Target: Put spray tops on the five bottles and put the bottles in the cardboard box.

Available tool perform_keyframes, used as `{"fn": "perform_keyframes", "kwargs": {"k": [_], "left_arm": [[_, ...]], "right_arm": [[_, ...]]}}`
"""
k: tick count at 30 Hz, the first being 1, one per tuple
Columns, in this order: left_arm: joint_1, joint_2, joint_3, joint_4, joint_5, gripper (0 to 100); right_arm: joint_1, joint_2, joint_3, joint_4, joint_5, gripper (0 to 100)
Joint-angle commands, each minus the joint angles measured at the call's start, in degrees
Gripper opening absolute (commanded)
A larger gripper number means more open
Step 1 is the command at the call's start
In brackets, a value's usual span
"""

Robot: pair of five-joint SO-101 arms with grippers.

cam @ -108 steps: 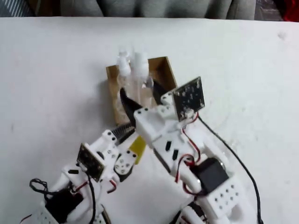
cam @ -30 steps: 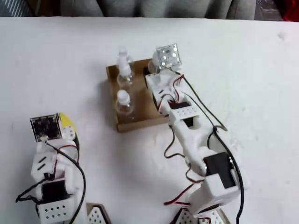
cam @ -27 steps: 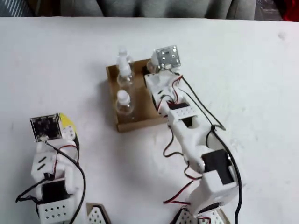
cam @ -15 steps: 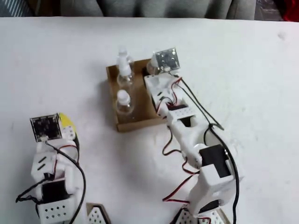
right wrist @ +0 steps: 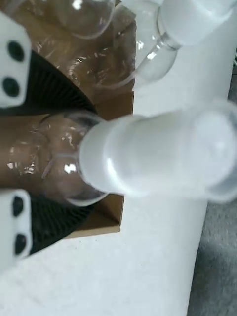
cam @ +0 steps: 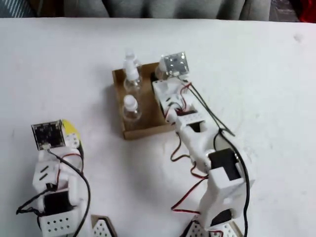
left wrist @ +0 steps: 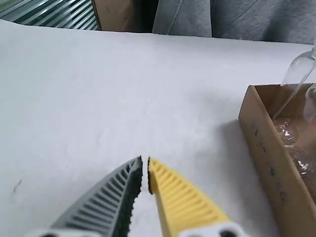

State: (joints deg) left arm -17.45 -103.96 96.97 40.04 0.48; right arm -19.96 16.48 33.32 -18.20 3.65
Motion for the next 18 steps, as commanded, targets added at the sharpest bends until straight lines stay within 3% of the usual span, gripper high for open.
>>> {"fn": "perform_keyframes", "kwargs": {"k": [1,18], "left_arm": [[-0.7,-0.6,0.0,-1.4,0.2,2],[-0.7,-0.6,0.0,-0.3,0.2,2]], "right_arm": [[-0.5,-0.2,-1.8,-0.6,0.7,1.8],[-0.5,-0.1,-1.8,-0.5,0.8,1.9]]}}
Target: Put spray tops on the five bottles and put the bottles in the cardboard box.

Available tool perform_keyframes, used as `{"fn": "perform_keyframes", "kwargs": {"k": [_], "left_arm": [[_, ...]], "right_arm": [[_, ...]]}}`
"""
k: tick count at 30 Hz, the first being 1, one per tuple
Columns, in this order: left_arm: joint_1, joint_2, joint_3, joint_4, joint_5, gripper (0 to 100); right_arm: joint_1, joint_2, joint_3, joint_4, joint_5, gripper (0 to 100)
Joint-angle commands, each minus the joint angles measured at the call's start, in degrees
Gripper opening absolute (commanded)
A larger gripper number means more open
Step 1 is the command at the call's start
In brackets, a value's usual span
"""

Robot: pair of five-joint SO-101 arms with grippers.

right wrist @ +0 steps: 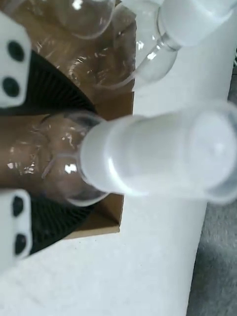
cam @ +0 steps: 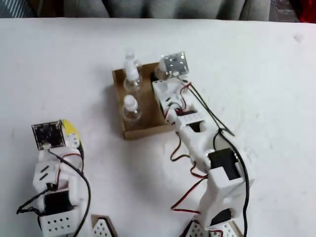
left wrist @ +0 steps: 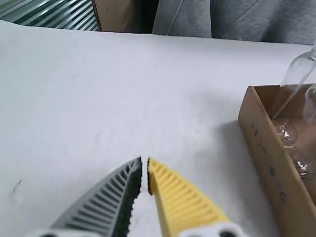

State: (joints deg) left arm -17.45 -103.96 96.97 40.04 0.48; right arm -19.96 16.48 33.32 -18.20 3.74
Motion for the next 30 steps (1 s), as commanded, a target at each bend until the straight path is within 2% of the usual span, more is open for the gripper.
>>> {"fn": "perform_keyframes", "kwargs": {"k": [1,10,19,30], "left_arm": [[-0.7,-0.6,0.0,-0.3,0.2,2],[-0.7,-0.6,0.0,-0.3,0.2,2],[-0.7,-0.6,0.0,0.0,0.2,2],[-0.7,-0.6,0.0,1.0,0.2,2]], "right_arm": [[-0.5,-0.1,-1.8,-0.5,0.7,1.9],[-0.6,-0.1,-1.8,-0.5,0.7,2.2],[-2.8,0.0,-1.6,-0.6,0.7,18.2],[-2.6,0.0,-1.5,-0.6,0.7,19.2]]}}
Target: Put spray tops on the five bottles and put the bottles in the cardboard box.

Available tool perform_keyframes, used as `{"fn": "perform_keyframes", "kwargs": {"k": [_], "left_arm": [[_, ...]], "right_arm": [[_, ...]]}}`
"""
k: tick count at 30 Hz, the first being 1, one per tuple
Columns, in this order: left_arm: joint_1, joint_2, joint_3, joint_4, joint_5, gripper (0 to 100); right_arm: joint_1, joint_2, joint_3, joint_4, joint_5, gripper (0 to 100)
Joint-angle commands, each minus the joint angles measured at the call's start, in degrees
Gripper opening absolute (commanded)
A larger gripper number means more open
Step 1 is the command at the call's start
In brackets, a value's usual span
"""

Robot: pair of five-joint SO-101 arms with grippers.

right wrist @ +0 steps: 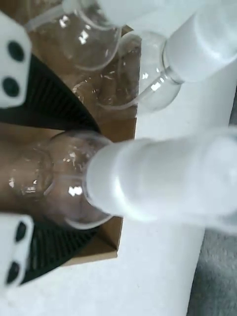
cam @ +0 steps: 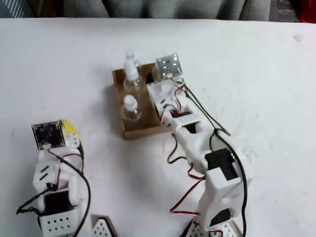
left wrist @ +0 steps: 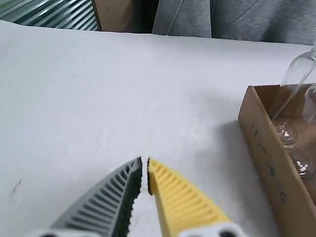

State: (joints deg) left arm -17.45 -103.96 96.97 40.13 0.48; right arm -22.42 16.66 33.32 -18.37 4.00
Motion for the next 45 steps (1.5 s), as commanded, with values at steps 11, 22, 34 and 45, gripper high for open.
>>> {"fn": "perform_keyframes", "kwargs": {"k": [11,22,34,45], "left_arm": [[-0.7,-0.6,0.0,0.9,0.2,2],[-0.7,-0.6,0.0,0.9,0.2,2],[-0.7,-0.6,0.0,1.0,0.2,2],[-0.5,-0.6,0.0,1.0,0.2,2]], "right_arm": [[-0.1,-0.2,-1.5,-0.4,0.0,36.3],[-0.2,-0.9,-1.7,-0.4,-0.1,36.3],[-0.2,-7.2,-1.4,-0.1,-0.1,36.3],[-1.9,-9.8,-1.5,-0.2,-0.1,36.3]]}}
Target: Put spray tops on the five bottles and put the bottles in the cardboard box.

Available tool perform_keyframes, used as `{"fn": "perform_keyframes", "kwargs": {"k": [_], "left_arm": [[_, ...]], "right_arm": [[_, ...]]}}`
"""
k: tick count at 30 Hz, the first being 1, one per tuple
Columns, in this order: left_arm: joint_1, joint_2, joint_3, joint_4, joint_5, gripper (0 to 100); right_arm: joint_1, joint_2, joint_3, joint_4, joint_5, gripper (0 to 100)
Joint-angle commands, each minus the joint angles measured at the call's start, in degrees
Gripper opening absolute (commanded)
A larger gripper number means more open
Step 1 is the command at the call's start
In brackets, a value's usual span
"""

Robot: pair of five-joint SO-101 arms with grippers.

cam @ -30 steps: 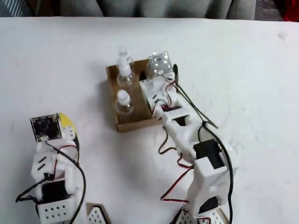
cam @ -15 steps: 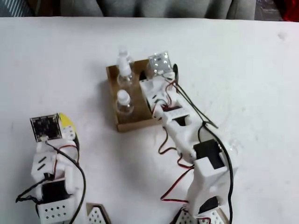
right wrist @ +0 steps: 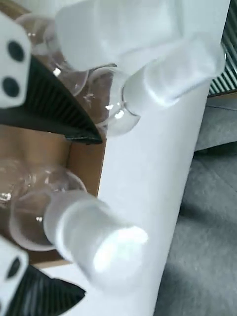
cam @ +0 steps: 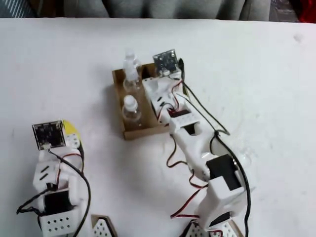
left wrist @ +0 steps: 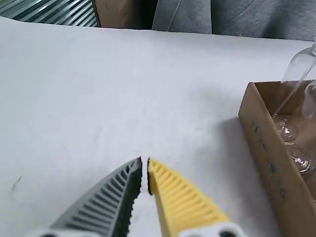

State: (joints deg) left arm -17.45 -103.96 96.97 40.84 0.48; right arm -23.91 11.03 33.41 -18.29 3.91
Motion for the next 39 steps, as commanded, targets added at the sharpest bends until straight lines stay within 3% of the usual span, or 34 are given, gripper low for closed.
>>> {"fn": "perform_keyframes", "kwargs": {"k": [1,13,22,28,39], "left_arm": [[-0.5,-0.6,0.0,0.3,0.2,2],[-0.5,-0.6,0.0,0.3,0.2,2],[-0.5,-0.6,0.0,0.3,0.2,2],[-0.4,-0.6,0.0,1.4,0.0,2],[-0.4,-0.6,0.0,1.8,0.1,2]], "right_arm": [[-0.3,-4.7,-1.5,-0.2,0.0,36.3],[0.0,-14.0,-0.9,4.5,0.0,36.3],[0.0,-29.8,-0.9,19.9,0.0,36.2],[0.2,-40.3,-0.9,34.8,0.0,36.2],[0.7,-61.8,-0.9,71.8,0.0,36.2]]}}
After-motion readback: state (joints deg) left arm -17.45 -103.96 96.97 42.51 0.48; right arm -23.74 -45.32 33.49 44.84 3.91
